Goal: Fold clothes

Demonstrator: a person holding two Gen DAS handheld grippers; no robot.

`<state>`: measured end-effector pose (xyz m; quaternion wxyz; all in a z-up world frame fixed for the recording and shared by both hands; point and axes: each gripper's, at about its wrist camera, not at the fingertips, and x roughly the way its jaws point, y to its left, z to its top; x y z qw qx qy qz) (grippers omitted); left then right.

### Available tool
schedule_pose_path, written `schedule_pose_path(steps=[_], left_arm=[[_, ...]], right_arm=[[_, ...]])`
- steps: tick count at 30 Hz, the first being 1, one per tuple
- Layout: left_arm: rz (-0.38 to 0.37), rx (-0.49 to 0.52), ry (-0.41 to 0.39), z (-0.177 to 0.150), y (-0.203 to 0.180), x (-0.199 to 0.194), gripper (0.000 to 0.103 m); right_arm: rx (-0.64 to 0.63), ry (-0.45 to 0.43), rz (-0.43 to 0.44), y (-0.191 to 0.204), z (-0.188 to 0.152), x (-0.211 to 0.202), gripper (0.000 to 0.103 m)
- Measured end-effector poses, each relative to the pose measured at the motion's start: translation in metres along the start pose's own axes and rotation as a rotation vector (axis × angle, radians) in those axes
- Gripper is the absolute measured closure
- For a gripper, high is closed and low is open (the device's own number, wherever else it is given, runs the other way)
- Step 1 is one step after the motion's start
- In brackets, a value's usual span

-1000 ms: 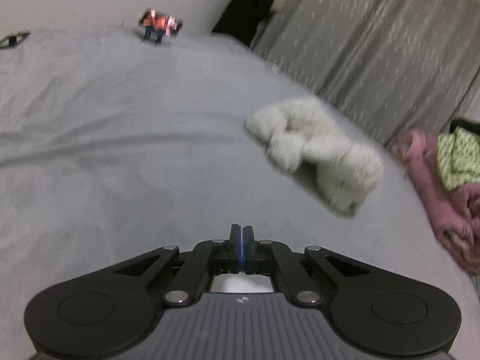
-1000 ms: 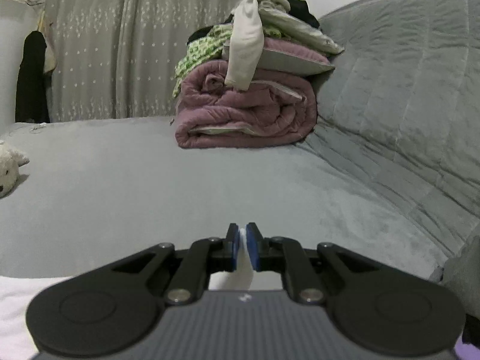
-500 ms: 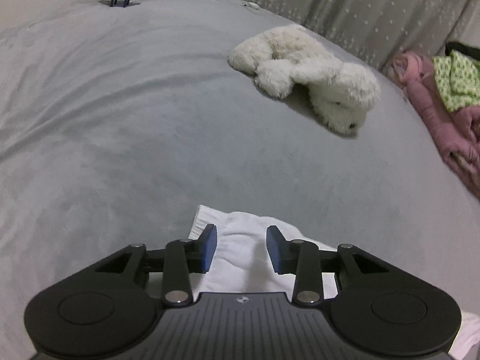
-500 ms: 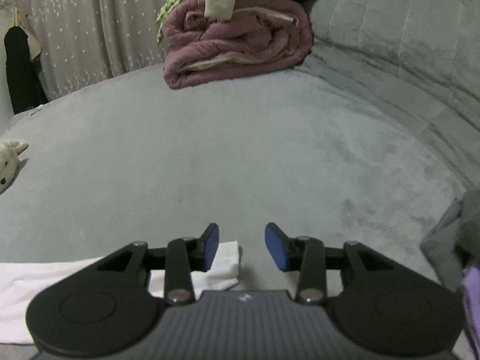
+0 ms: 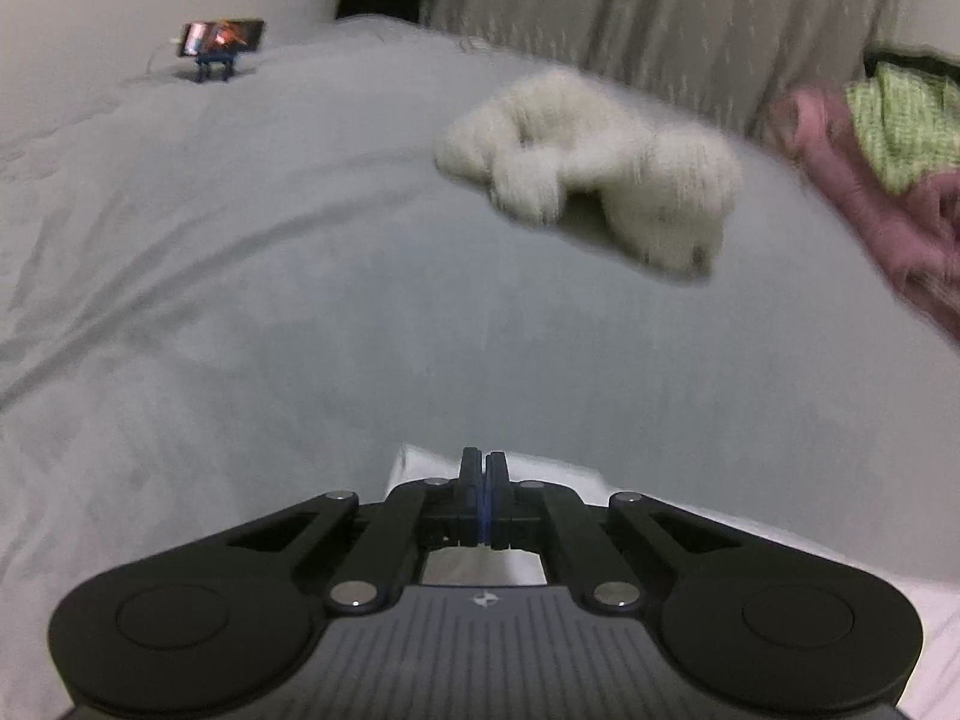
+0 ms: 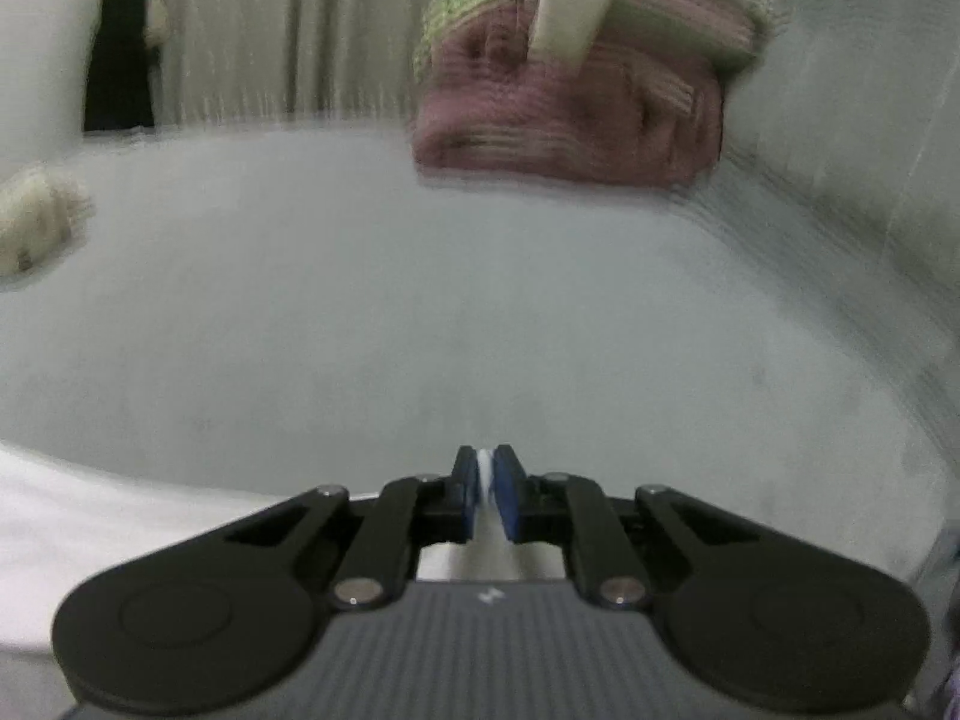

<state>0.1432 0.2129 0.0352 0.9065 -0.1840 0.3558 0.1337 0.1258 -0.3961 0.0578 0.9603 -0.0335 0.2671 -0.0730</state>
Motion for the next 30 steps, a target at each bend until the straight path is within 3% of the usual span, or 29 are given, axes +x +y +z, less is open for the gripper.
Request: schedule_pose_path(steps=[1, 4, 6, 11, 15, 18, 23, 27, 28, 30], left_arm=[[0.009, -0.016, -0.013, 0.002, 0.003, -0.002, 0.103], [0.036, -0.052, -0.034, 0.007, 0.01, -0.002, 0.103], [0.049, -0.082, -0.037, 0.01, 0.015, 0.0, 0.103], [0.033, -0.103, -0.022, 0.013, 0.021, 0.004, 0.103], [-0.054, -0.191, 0.076, 0.018, 0.033, 0.009, 0.102], [-0.068, -0.2, 0.127, 0.02, 0.041, 0.009, 0.081], [-0.029, -0.095, 0.113, 0.026, 0.042, -0.005, 0.065], [-0.098, 0.001, 0.14, 0.017, 0.024, 0.004, 0.054], [-0.058, 0.038, 0.148, 0.012, 0.016, 0.01, 0.054], [0.009, 0.093, 0.163, 0.004, 0.007, 0.02, 0.073]], right_arm=[[0.009, -0.06, -0.012, 0.0, 0.005, -0.009, 0.094], [-0.008, -0.134, -0.072, 0.006, 0.008, -0.019, 0.094], [-0.028, -0.094, -0.089, 0.011, 0.006, -0.012, 0.094], [-0.086, 0.126, -0.106, 0.027, 0.003, 0.035, 0.094], [-0.046, 0.117, -0.106, 0.03, 0.019, 0.032, 0.094], [-0.05, 0.064, -0.126, 0.03, 0.026, 0.01, 0.094], [-0.067, 0.068, -0.132, 0.019, 0.025, -0.018, 0.094], [-0.093, 0.106, -0.129, 0.019, 0.02, -0.019, 0.094], [-0.102, 0.124, -0.136, 0.021, 0.017, -0.016, 0.094], [-0.09, 0.154, -0.139, 0.02, 0.013, -0.008, 0.094]])
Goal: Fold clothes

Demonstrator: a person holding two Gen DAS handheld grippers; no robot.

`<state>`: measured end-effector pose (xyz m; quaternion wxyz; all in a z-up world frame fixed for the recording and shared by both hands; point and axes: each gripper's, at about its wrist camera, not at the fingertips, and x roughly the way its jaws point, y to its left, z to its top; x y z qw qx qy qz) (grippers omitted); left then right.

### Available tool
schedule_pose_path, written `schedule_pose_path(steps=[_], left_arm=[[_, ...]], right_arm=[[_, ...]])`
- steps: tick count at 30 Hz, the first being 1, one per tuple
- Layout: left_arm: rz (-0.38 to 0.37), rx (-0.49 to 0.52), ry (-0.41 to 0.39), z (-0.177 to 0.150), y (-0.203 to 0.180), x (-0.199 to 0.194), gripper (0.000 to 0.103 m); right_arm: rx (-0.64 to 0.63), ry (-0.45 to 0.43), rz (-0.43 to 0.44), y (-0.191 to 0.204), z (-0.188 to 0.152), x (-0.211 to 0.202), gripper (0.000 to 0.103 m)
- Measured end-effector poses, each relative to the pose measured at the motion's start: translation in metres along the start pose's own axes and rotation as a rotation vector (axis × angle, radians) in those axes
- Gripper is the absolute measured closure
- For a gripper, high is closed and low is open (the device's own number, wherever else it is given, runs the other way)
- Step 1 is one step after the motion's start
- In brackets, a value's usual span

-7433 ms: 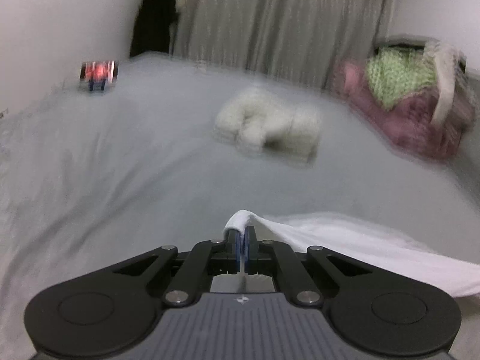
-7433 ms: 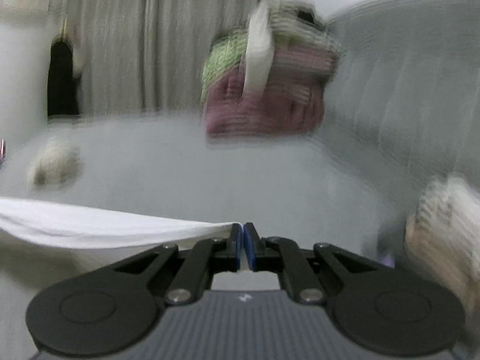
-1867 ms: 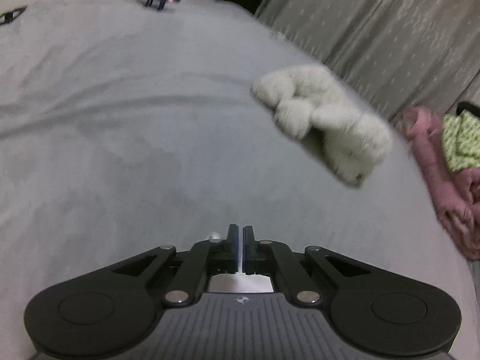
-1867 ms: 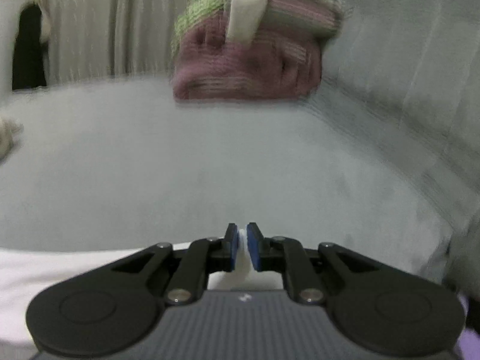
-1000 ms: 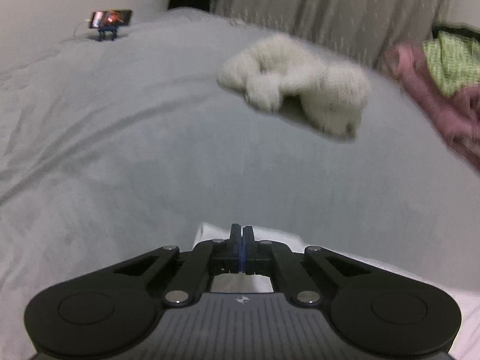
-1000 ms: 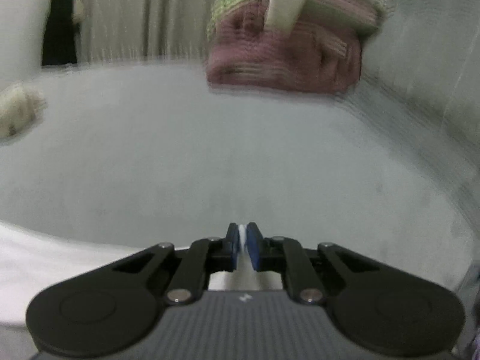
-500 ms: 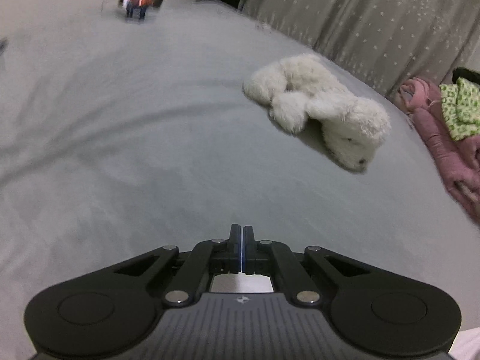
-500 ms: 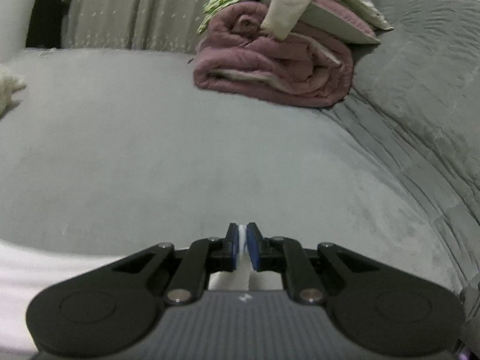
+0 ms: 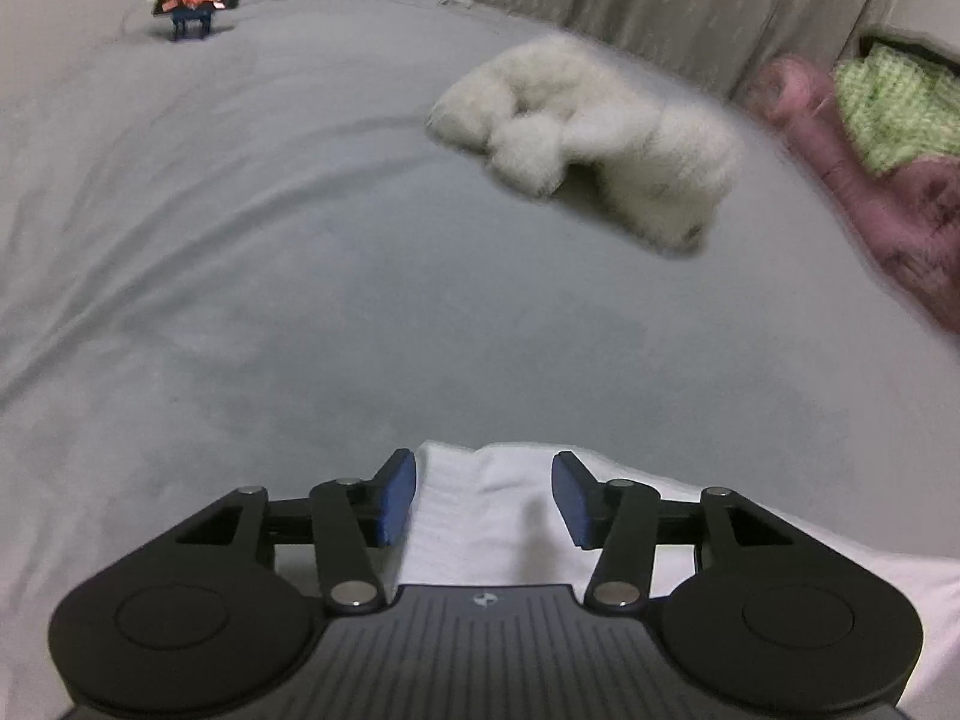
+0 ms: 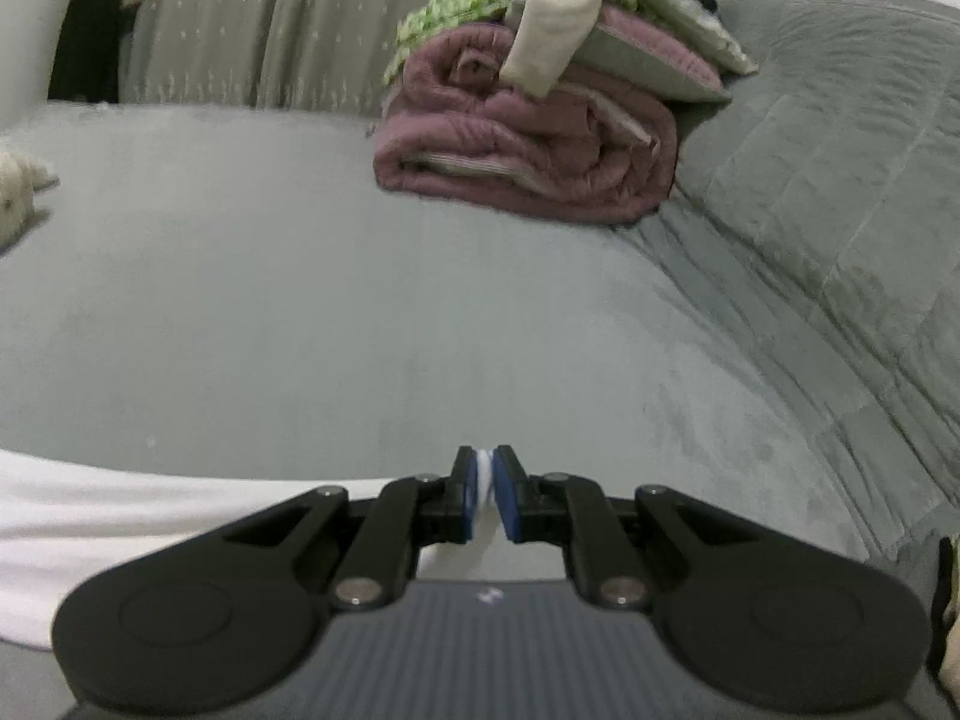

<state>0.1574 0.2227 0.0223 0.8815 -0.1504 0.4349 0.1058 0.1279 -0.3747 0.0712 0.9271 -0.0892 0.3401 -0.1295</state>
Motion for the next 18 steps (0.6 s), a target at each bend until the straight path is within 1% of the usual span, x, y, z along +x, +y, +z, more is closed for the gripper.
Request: schedule_pose_path(steps=[1, 3, 4, 6, 8, 11, 14, 18], left_arm=[[0.019, 0.017, 0.0, -0.002, -0.003, 0.003, 0.087], [0.045, 0.029, -0.011, -0.003, -0.005, 0.005, 0.091], [0.052, 0.013, -0.027, -0.001, -0.003, 0.001, 0.097], [0.053, -0.026, -0.093, 0.003, 0.002, -0.009, 0.097], [0.027, -0.101, -0.154, 0.008, 0.014, -0.019, 0.097], [0.03, -0.174, -0.202, 0.011, 0.023, -0.025, 0.097], [0.039, -0.206, -0.234, 0.013, 0.029, -0.024, 0.097], [0.042, -0.225, -0.25, 0.014, 0.034, -0.02, 0.097]], right_arm=[[0.009, 0.015, 0.0, 0.0, -0.002, 0.002, 0.094], [0.008, 0.014, -0.009, 0.0, -0.002, 0.003, 0.094], [0.006, 0.012, -0.014, 0.0, -0.002, 0.003, 0.094], [0.014, -0.028, -0.015, -0.001, 0.0, -0.005, 0.094], [0.042, -0.084, -0.01, -0.004, 0.008, -0.015, 0.094], [0.078, -0.158, -0.01, -0.004, 0.024, -0.026, 0.094], [0.067, -0.175, -0.022, 0.003, 0.042, -0.019, 0.094], [0.059, -0.151, -0.043, 0.017, 0.063, 0.005, 0.094]])
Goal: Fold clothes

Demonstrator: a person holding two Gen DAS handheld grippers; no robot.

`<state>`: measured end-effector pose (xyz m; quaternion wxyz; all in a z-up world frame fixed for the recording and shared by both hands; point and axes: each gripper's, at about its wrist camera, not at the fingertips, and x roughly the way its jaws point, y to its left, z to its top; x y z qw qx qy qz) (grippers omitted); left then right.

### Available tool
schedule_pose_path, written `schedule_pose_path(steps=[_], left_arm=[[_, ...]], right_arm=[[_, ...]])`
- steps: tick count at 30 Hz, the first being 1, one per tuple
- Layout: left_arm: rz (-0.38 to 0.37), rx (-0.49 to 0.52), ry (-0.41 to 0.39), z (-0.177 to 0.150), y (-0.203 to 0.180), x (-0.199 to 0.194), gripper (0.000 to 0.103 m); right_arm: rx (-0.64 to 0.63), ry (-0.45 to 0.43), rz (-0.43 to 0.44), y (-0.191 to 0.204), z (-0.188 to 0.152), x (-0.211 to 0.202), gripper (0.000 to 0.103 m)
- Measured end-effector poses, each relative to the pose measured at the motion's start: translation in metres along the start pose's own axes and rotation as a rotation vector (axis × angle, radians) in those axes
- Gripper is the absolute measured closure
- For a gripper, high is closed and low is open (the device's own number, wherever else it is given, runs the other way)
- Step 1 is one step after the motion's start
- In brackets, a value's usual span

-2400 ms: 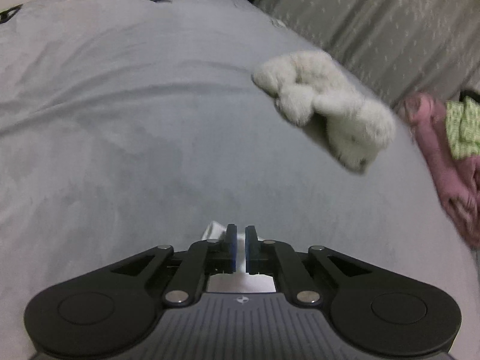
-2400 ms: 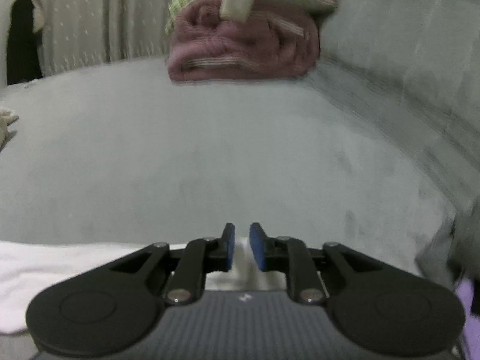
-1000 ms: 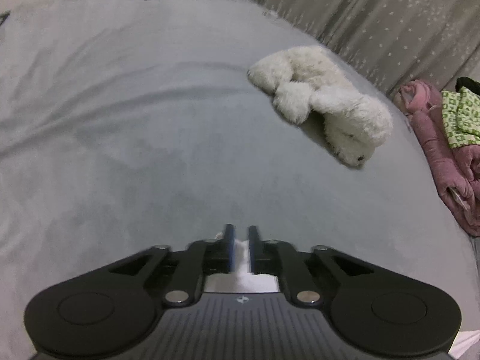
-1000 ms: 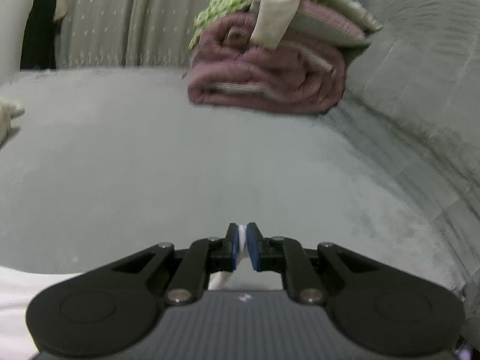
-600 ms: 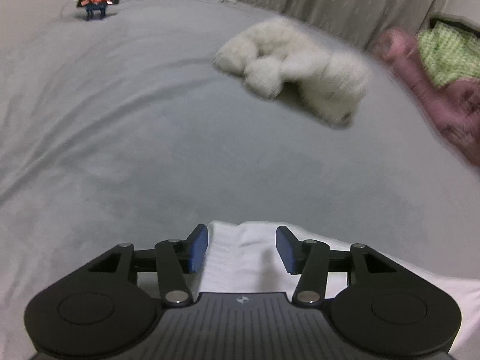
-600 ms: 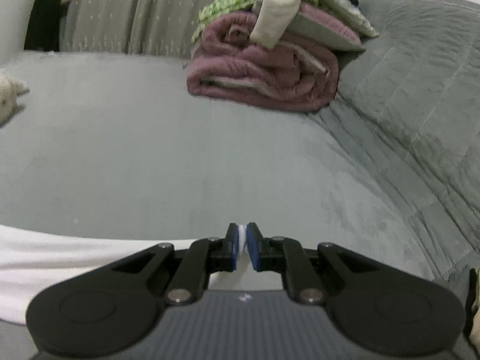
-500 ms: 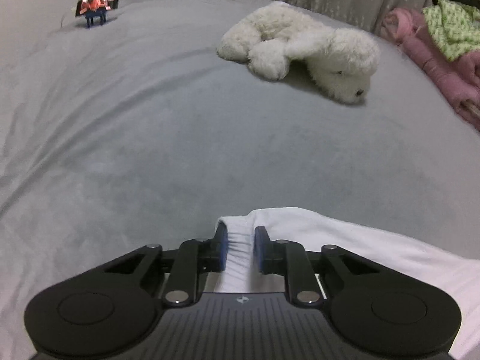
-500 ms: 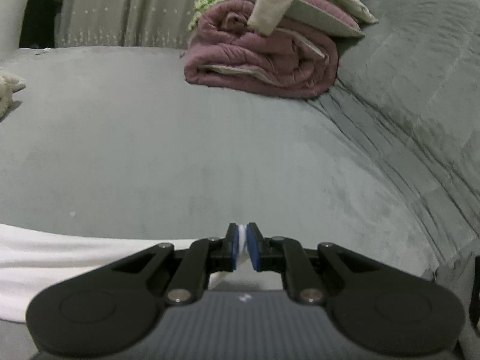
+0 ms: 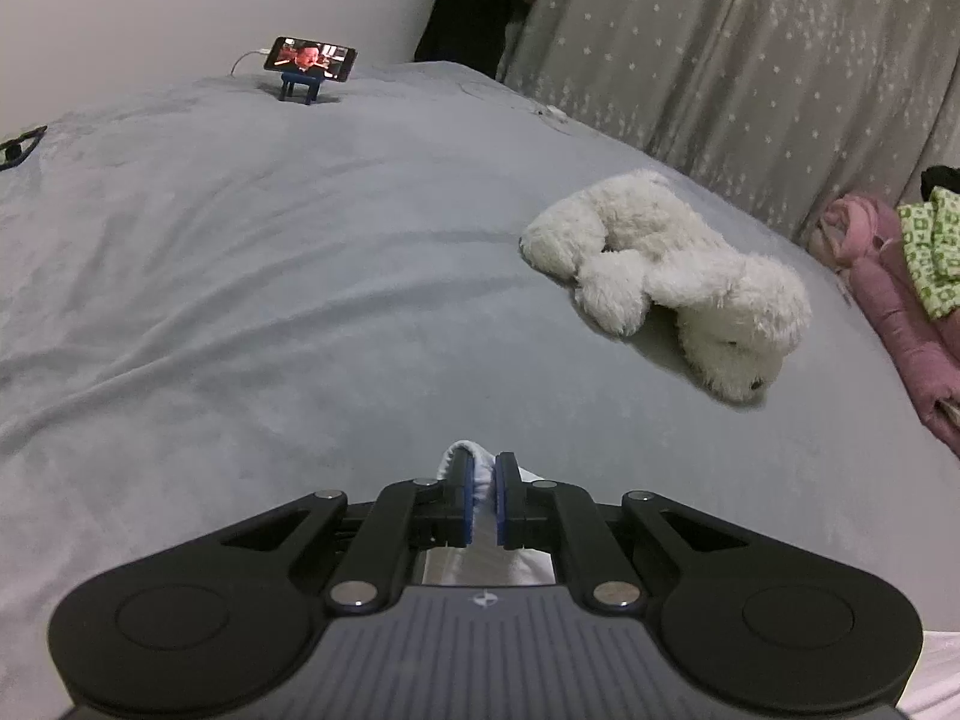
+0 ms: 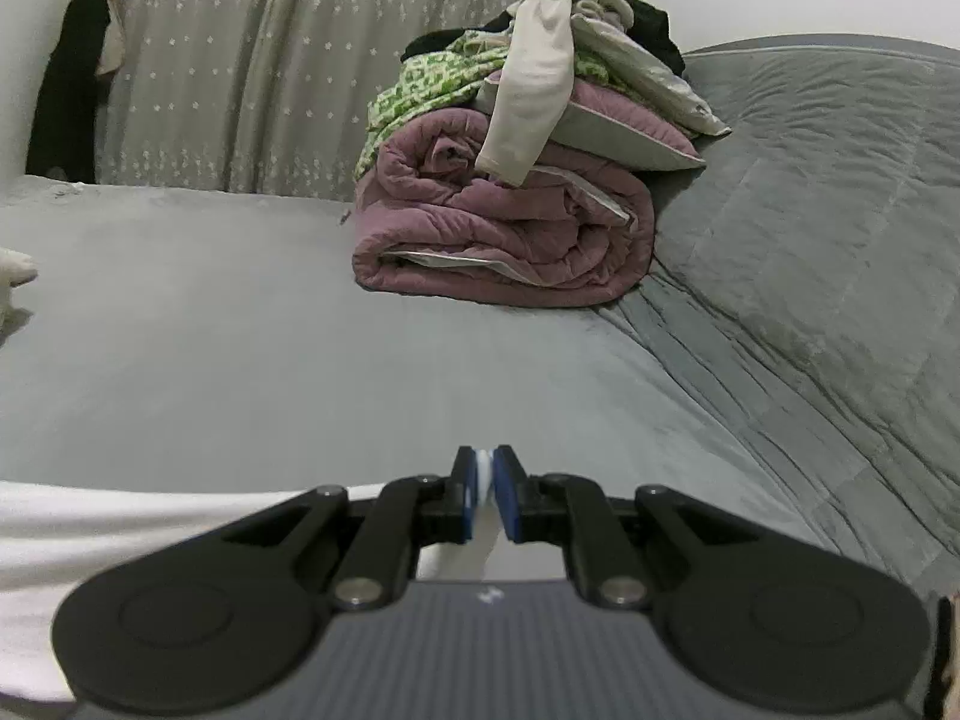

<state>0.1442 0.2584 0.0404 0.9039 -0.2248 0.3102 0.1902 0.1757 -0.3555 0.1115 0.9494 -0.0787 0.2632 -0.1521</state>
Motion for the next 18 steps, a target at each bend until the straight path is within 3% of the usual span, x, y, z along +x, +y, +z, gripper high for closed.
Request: schedule_pose_path(steps=[4, 8, 12, 15, 16, 18], left_arm=[[0.024, -0.004, -0.006, -0.002, 0.0, 0.006, 0.097], [-0.001, 0.007, -0.091, 0.003, -0.002, -0.006, 0.097], [0.067, 0.067, -0.02, -0.007, -0.005, 0.012, 0.097], [0.058, -0.004, 0.008, -0.01, 0.005, 0.02, 0.097], [0.051, -0.012, -0.006, -0.009, 0.006, 0.018, 0.097], [0.047, -0.006, -0.02, -0.006, 0.006, 0.015, 0.096]], right_arm=[[0.001, 0.063, -0.018, 0.016, 0.008, 0.035, 0.094], [0.025, 0.1, -0.026, 0.029, 0.019, 0.057, 0.094], [0.093, 0.15, 0.016, 0.032, 0.032, 0.071, 0.094], [0.128, 0.235, 0.012, 0.042, 0.029, 0.102, 0.093], [0.147, 0.26, 0.012, 0.044, 0.027, 0.112, 0.09], [0.226, 0.223, 0.017, 0.036, 0.026, 0.111, 0.079]])
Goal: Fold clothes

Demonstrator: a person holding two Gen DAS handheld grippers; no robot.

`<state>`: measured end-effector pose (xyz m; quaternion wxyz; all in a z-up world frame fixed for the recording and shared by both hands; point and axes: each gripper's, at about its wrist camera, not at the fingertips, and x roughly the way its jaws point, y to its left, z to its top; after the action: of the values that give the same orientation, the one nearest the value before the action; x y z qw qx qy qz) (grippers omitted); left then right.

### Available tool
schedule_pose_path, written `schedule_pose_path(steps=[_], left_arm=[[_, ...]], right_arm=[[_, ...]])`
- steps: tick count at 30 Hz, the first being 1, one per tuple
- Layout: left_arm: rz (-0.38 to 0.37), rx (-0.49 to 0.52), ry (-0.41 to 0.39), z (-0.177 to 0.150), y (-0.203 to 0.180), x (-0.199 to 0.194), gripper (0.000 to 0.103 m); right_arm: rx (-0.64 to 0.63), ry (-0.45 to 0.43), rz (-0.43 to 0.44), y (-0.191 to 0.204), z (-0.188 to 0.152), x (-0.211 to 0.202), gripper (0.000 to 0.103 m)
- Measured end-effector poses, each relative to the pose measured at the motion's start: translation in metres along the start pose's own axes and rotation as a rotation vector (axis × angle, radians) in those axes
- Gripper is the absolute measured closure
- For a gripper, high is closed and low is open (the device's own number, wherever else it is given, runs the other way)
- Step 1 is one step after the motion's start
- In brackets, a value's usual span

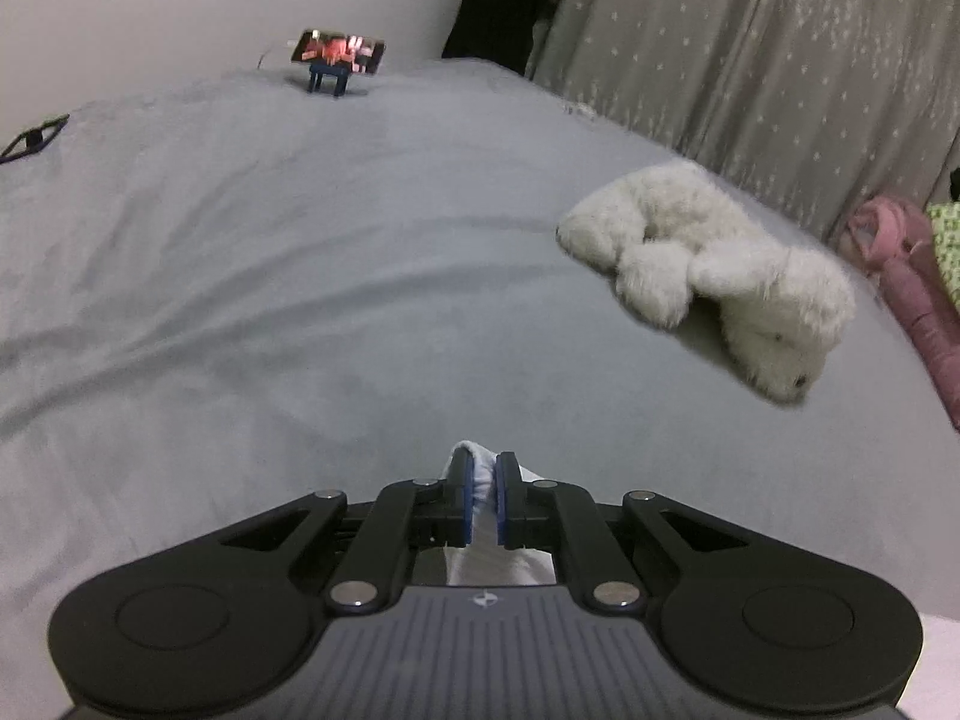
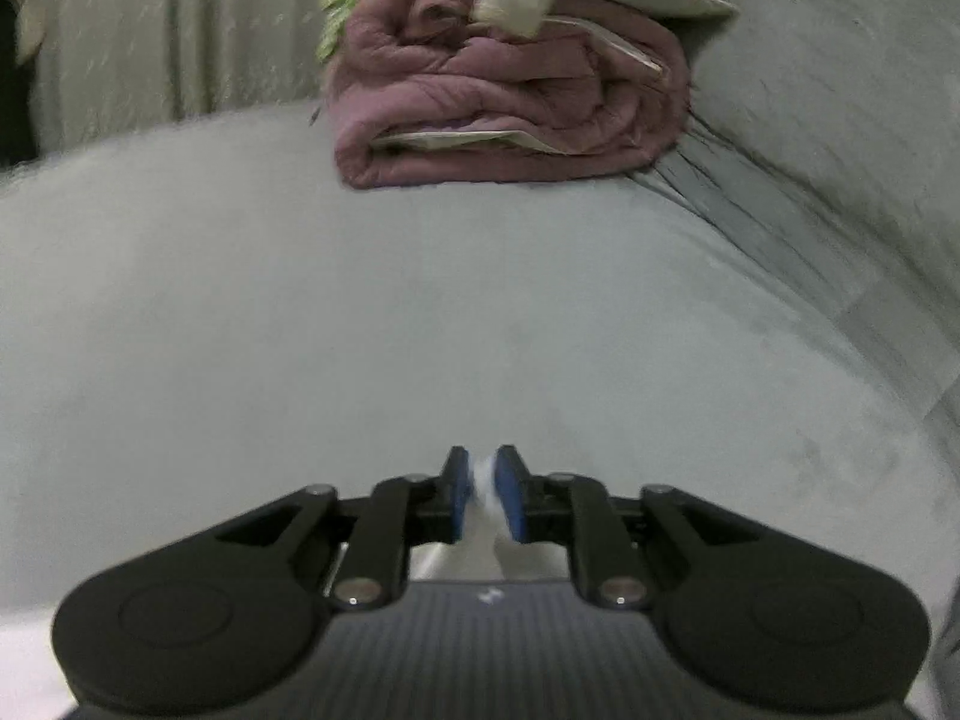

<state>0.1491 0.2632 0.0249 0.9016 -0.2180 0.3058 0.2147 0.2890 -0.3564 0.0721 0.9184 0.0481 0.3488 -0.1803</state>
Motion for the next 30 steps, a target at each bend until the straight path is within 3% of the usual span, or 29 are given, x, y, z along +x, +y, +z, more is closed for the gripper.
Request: schedule_pose_path(steps=[1, 2, 4, 6, 8, 11, 18, 20, 24, 30], left_arm=[[-0.001, 0.004, -0.007, 0.001, 0.0, -0.001, 0.096], [-0.001, 0.007, -0.004, 0.001, -0.001, -0.001, 0.096], [0.004, 0.028, 0.02, -0.001, -0.005, 0.003, 0.094], [0.003, 0.048, 0.056, -0.002, -0.006, 0.006, 0.092], [0.005, 0.042, 0.07, 0.0, -0.006, 0.006, 0.091], [-0.008, 0.004, 0.066, 0.004, -0.002, 0.001, 0.09], [-0.022, 0.05, 0.085, -0.001, -0.011, 0.0, 0.09], [-0.033, 0.062, 0.112, -0.004, -0.011, 0.004, 0.09], [-0.061, 0.035, 0.162, -0.009, -0.005, 0.012, 0.088], [-0.054, 0.056, 0.161, -0.011, -0.01, 0.01, 0.088]], right_arm=[[0.013, -0.014, 0.031, -0.005, -0.003, -0.003, 0.062], [0.021, -0.027, 0.066, -0.01, -0.006, -0.006, 0.057], [-0.069, 0.005, 0.072, -0.017, -0.019, -0.006, 0.057], [-0.158, 0.038, 0.017, -0.027, -0.037, -0.006, 0.059], [-0.098, 0.087, 0.081, -0.044, -0.047, -0.003, 0.059], [0.01, 0.162, 0.189, -0.069, -0.063, 0.002, 0.064], [0.125, 0.127, 0.259, -0.055, -0.062, 0.024, 0.08], [0.165, 0.119, 0.304, -0.05, -0.058, 0.024, 0.093], [0.13, 0.125, 0.217, -0.035, -0.052, 0.024, 0.099], [0.144, 0.088, 0.186, -0.044, -0.038, -0.011, 0.099]])
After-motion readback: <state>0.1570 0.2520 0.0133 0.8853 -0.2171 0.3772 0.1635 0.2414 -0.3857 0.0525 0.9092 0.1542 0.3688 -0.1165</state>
